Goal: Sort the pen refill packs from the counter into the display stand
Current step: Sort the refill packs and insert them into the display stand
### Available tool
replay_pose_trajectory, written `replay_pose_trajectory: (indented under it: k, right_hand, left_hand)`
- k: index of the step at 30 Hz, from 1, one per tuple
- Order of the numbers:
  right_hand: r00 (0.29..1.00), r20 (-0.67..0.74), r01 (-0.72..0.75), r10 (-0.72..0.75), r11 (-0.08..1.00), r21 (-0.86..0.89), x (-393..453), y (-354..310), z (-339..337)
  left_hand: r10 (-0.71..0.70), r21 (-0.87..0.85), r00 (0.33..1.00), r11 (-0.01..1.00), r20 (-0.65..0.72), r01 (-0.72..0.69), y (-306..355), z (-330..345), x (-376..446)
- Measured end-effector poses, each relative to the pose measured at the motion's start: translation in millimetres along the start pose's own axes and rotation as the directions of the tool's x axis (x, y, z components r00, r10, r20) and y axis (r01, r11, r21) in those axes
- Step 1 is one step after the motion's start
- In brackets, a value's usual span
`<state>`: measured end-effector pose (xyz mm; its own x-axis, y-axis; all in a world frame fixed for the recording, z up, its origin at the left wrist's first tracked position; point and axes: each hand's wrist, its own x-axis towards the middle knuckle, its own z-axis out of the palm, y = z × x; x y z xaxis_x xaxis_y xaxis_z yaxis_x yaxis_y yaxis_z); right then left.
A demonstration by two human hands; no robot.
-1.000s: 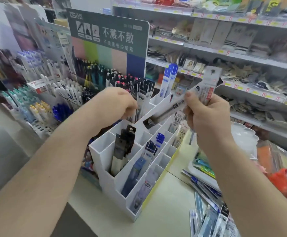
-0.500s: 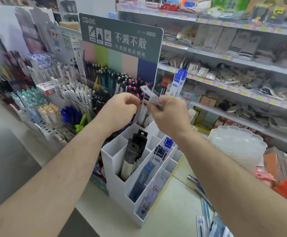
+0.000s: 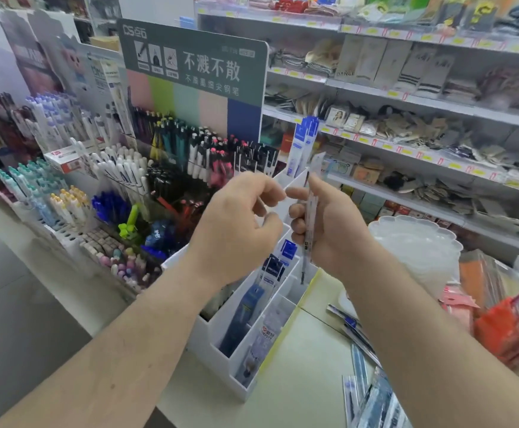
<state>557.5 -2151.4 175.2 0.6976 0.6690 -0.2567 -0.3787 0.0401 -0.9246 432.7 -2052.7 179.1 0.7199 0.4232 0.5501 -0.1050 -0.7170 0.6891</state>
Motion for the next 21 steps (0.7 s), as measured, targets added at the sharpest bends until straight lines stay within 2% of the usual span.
replay_pose_trajectory:
  k: [2,4,8,13,15,17,21]
  right_hand:
    - [0.999,0.031,-0.046,0.041,0.982,0.181,-5,6,-9]
    - [0.999,-0.024,-0.037,0.047,0.946,0.321,-10,10,-14]
    - [0.990,-0.137,0.013,0.042,0.925,0.379,-17,15,-27]
    - [0.997,-0.067,-0.006,0.039,0.898,0.440,-30,17,-44]
    - [0.998,-0.070,0.025,0.004,0.912,0.410,-34,21,-52]
    - [0.991,-0.130,0.068,-0.026,0.940,0.333,-32,26,-61]
    - [0.968,-0.222,0.139,-0.118,0.987,0.079,-26,25,-75]
  left_hand:
    - [-0.052,-0.033,0.979,0.998,0.198,0.060,2,22,-8]
    - [-0.146,-0.018,0.915,0.986,0.377,0.165,-2,43,-14]
    - [-0.199,-0.147,0.867,0.944,0.457,0.294,-9,66,-21]
    - [-0.284,-0.334,0.832,0.817,0.477,0.470,-11,81,-26]
    - [-0.311,-0.390,0.824,0.764,0.474,0.513,-13,85,-27]
    - [-0.320,-0.439,0.818,0.720,0.477,0.537,-15,89,-28]
    - [-0.316,-0.438,0.815,0.719,0.486,0.539,-19,95,-27]
